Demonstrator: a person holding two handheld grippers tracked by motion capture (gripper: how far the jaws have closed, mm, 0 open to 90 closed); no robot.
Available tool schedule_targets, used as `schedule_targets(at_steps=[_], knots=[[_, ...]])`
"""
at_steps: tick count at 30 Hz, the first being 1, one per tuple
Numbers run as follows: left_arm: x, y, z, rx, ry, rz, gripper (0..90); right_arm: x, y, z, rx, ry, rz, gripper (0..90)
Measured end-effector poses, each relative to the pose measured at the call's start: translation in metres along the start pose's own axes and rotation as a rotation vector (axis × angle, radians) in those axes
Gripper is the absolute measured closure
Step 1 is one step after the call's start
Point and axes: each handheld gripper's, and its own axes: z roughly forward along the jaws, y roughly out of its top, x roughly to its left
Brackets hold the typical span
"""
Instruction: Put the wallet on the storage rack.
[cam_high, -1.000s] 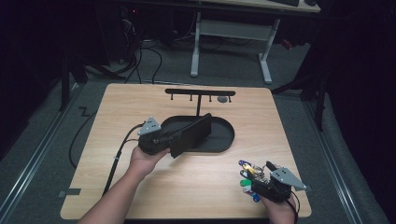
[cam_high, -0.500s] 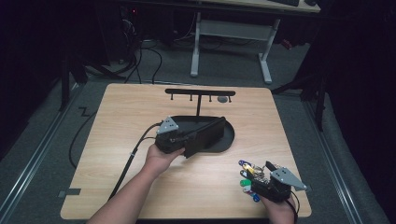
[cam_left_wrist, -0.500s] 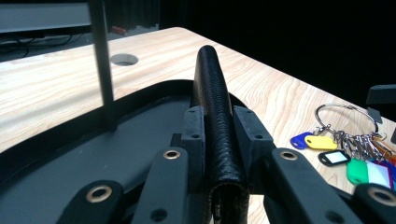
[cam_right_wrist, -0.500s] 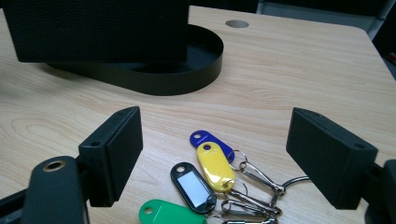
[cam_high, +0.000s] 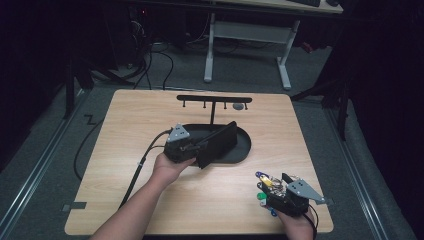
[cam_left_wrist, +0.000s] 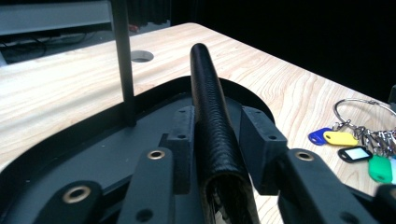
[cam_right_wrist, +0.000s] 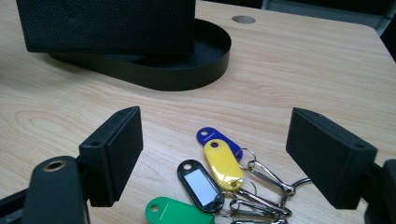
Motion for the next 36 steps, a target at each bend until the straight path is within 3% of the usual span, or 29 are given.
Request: schedule_targets(at_steps=[3, 10, 12, 14, 18, 20, 25, 30, 34, 36], knots=[[0.002, -0.003, -0.004, -0.008, 0.002, -0.016, 61.2, 0.001, 0.0, 0.002, 0.006, 0.002, -0.007, 18.8], [0.0, -0.018, -0.018, -0.005, 0.058, 0.018, 62.5, 0.0, 0.0, 0.001, 0.009, 0.003, -0.005, 18.7], [0.001, -0.021, -0.022, -0.027, 0.037, -0.005, 67.4, 0.0, 0.0, 0.002, 0.011, 0.003, -0.006, 18.7], [0.0, -0.022, -0.022, -0.036, 0.038, -0.001, 71.8, 0.001, 0.0, 0.002, 0.012, 0.005, -0.012, 18.8], [0.005, -0.019, -0.019, -0.025, 0.001, -0.007, 73.5, 0.002, 0.001, 0.004, 0.013, 0.008, -0.014, 18.8], [0.006, -0.019, -0.018, -0.026, -0.022, -0.03, 74.2, 0.003, 0.001, 0.003, 0.012, 0.007, -0.016, 18.9], [-0.015, -0.015, -0.014, -0.041, -0.079, 0.018, 76.3, 0.001, -0.001, 0.005, 0.024, 0.005, -0.01, 18.9], [-0.02, -0.011, -0.011, -0.055, -0.108, 0.027, 76.4, 0.002, -0.001, 0.004, 0.02, 0.003, -0.014, 19.0], [-0.014, -0.011, -0.012, -0.041, -0.074, 0.023, 74.5, 0.001, -0.001, 0.004, 0.019, 0.004, -0.013, 18.9], [-0.01, -0.012, -0.013, -0.02, -0.019, 0.035, 71.7, 0.001, -0.001, 0.005, 0.019, 0.005, -0.015, 19.0]])
